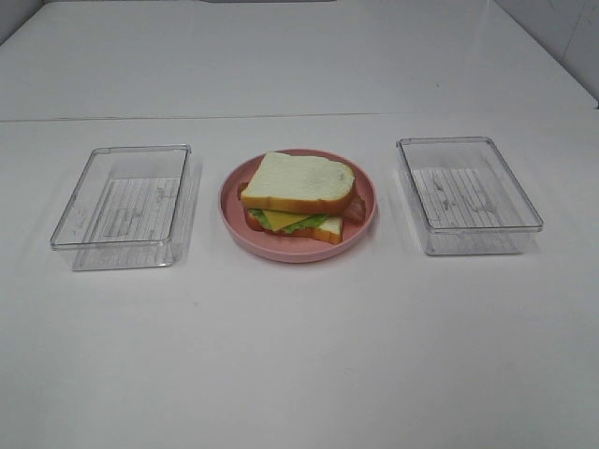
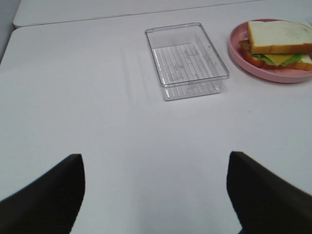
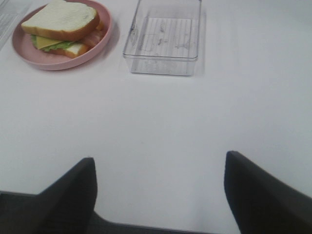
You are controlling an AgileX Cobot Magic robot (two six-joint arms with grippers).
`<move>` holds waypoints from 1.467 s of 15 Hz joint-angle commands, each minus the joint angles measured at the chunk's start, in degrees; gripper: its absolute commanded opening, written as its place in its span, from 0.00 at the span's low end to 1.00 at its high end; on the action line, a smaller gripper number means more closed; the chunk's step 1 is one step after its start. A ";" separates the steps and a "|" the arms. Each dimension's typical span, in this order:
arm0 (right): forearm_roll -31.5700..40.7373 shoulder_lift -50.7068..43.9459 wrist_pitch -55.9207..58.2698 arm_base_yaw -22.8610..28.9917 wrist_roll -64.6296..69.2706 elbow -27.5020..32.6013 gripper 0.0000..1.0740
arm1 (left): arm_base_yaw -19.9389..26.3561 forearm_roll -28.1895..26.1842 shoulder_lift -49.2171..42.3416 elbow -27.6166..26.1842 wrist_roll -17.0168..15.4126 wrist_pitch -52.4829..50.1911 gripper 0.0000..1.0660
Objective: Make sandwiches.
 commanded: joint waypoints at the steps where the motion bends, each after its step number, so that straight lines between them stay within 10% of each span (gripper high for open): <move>1: 0.00 -0.29 -0.74 -3.38 -0.74 0.11 0.65 | 4.98 -0.34 -1.38 0.17 0.00 -0.63 0.72; 22: 0.40 -6.42 -0.74 -3.32 -0.69 0.17 0.65 | 7.05 -0.29 -1.43 0.17 0.00 -0.63 0.72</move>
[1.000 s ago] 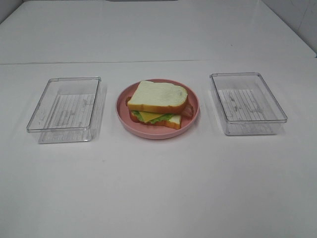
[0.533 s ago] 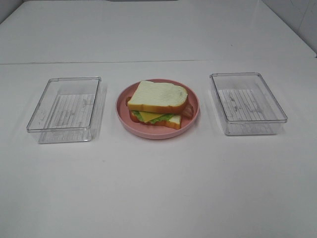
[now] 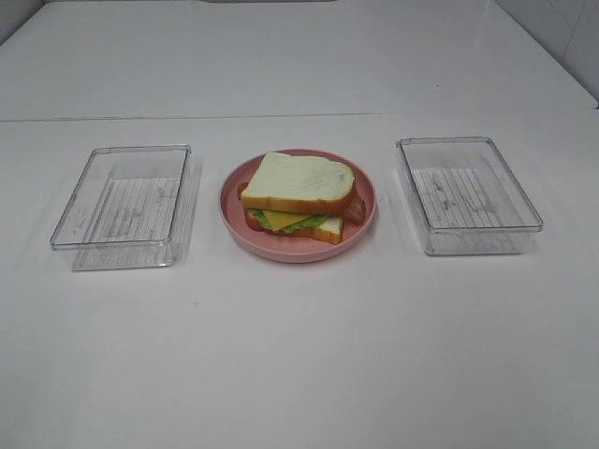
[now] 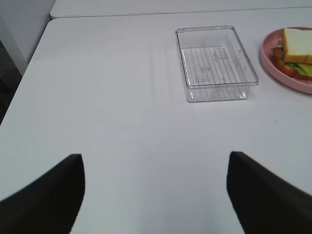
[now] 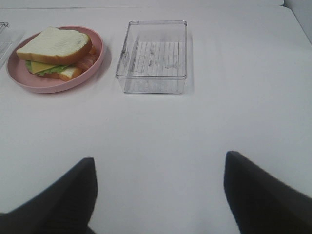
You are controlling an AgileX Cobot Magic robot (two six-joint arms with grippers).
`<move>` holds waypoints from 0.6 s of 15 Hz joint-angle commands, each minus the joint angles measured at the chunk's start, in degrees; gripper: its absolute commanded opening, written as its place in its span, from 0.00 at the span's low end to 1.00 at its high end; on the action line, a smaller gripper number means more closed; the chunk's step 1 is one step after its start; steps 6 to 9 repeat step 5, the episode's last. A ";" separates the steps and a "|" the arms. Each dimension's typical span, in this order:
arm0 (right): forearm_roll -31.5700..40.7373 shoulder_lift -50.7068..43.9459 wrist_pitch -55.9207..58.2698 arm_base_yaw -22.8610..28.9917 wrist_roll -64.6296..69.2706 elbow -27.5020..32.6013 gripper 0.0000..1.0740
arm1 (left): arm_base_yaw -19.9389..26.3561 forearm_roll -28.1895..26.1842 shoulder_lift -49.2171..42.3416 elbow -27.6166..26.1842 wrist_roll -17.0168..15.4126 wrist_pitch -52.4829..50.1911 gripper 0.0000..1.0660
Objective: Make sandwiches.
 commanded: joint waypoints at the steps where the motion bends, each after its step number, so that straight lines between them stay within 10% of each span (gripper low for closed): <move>1: -0.11 -0.97 -0.69 -0.40 -0.69 0.17 0.65 | -0.06 -0.29 -1.43 0.17 0.00 -0.63 0.72; 9: -0.11 -0.97 -0.69 -0.40 -0.69 0.17 0.65 | -0.06 -0.29 -1.43 0.17 0.00 -0.63 0.72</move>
